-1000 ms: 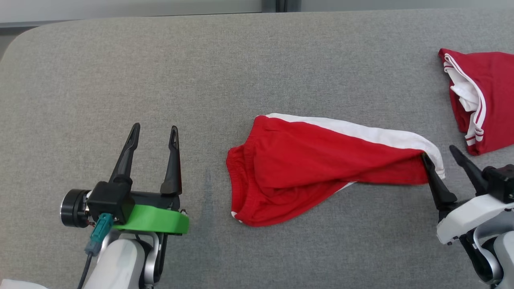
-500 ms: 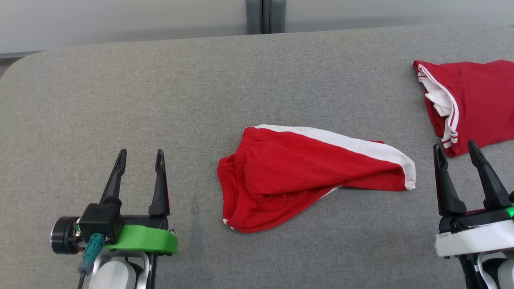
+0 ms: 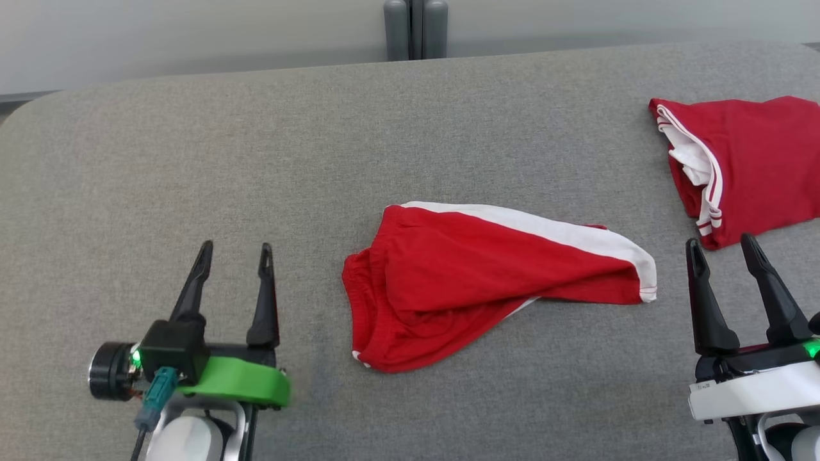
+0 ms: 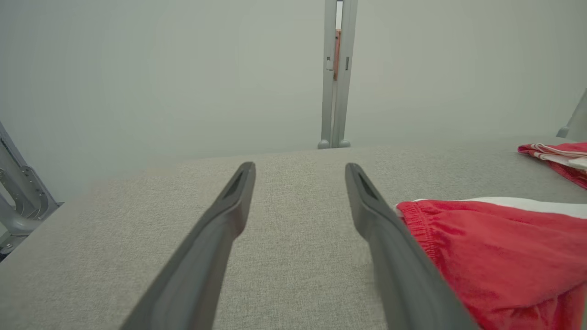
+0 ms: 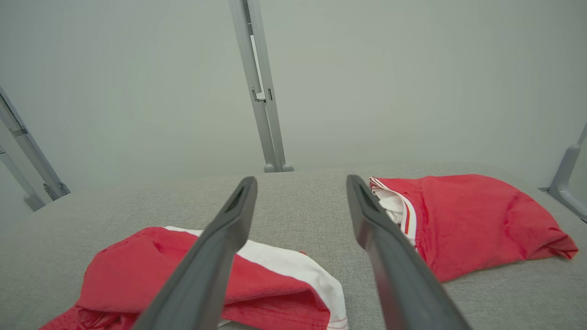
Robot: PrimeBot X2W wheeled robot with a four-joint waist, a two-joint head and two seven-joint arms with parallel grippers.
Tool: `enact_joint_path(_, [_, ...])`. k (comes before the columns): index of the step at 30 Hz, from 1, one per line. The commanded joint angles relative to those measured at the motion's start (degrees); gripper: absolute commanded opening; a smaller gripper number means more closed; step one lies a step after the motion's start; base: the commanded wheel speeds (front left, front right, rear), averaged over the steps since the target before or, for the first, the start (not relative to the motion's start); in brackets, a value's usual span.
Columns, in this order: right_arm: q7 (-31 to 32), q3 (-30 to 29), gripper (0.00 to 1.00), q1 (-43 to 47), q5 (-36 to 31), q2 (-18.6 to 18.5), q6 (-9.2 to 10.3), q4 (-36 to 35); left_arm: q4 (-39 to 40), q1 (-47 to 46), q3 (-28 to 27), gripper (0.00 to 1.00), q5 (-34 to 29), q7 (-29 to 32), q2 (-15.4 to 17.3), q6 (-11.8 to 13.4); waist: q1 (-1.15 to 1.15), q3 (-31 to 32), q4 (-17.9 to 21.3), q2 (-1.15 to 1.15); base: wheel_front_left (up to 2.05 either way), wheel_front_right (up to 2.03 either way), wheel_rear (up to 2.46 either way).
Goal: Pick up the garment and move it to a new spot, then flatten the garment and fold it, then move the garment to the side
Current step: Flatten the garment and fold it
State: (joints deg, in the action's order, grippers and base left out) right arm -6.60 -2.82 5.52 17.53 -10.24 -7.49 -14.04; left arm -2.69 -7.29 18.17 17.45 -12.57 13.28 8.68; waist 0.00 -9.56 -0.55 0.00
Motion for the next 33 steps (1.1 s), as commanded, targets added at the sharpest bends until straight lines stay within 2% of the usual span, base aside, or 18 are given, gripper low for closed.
enact_joint_path(1, [0.27,-0.1,1.0,-0.02,0.15,0.09,0.0,-0.37,0.56,-2.66,0.77,1.0,-0.57,0.86,0.0,-0.75,0.0,-0.78,-0.14,0.0,0.0,0.0,0.0])
enact_joint_path(3, [0.36,0.1,1.0,-0.63,0.29,0.0,0.0,-0.48,0.5,-5.18,2.57,1.0,-0.61,2.74,-0.96,-1.99,0.0,-1.7,-0.18,0.0,0.0,0.0,0.0])
enact_joint_path(10, [0.04,1.94,1.0,-2.62,1.06,-0.42,0.0,0.53,-6.43,-14.84,10.16,1.0,0.47,15.31,-4.69,-7.58,0.0,-4.59,1.92,0.0,0.0,0.0,0.0])
enact_joint_path(14, [-0.33,2.5,1.0,-3.28,1.62,-0.26,0.0,1.62,-11.75,-16.78,12.17,1.0,1.99,20.57,-5.9,-9.22,0.0,-5.36,3.5,0.0,0.0,0.0,0.0])
enact_joint_path(17, [-0.62,2.26,1.0,-3.34,1.85,-0.21,0.0,2.28,-14.62,-17.27,12.61,1.0,2.48,23.29,-5.96,-9.16,0.0,-5.76,3.98,0.0,0.0,0.0,0.0])
enact_joint_path(18, [-0.75,2.26,1.0,-3.44,1.92,-0.26,0.0,2.42,-15.13,-17.44,12.75,0.87,2.49,23.72,-5.84,-9.22,0.0,-5.89,4.09,0.0,0.0,0.0,0.0])
enact_joint_path(19, [-0.84,2.25,1.0,-3.54,1.98,-0.29,0.0,2.49,-15.31,-17.54,12.72,0.34,2.62,23.88,-5.81,-9.27,0.0,-5.98,4.16,0.0,0.0,0.0,0.0])
enact_joint_path(20, [-1.02,2.16,1.0,-3.59,2.05,-0.26,0.0,2.62,-15.4,-17.49,12.74,0.0,2.58,23.79,-5.74,-9.3,0.0,-6.05,4.15,0.0,0.0,0.0,0.0])
enact_joint_path(25, [-1.27,1.87,1.0,-3.7,2.39,-0.46,0.0,3.13,-13.66,-14.38,13.16,0.0,2.71,23.04,-4.65,-9.11,0.0,-5.74,3.44,0.0,0.0,0.0,0.0])
enact_joint_path(31, [-1.24,1.29,1.0,-3.29,2.6,-0.85,0.0,3.21,-7.91,-8.27,13.41,0.0,2.58,22.63,-2.32,-7.11,0.0,-4.85,1.34,0.0,0.0,0.0,0.0])
enact_joint_path(33, [-1.17,1.33,1.0,-3.16,2.57,-0.84,0.0,3.23,-5.94,-5.11,13.9,0.0,2.99,23.42,-2.5,-6.02,0.0,-4.64,0.81,0.0,0.0,0.0,0.0])
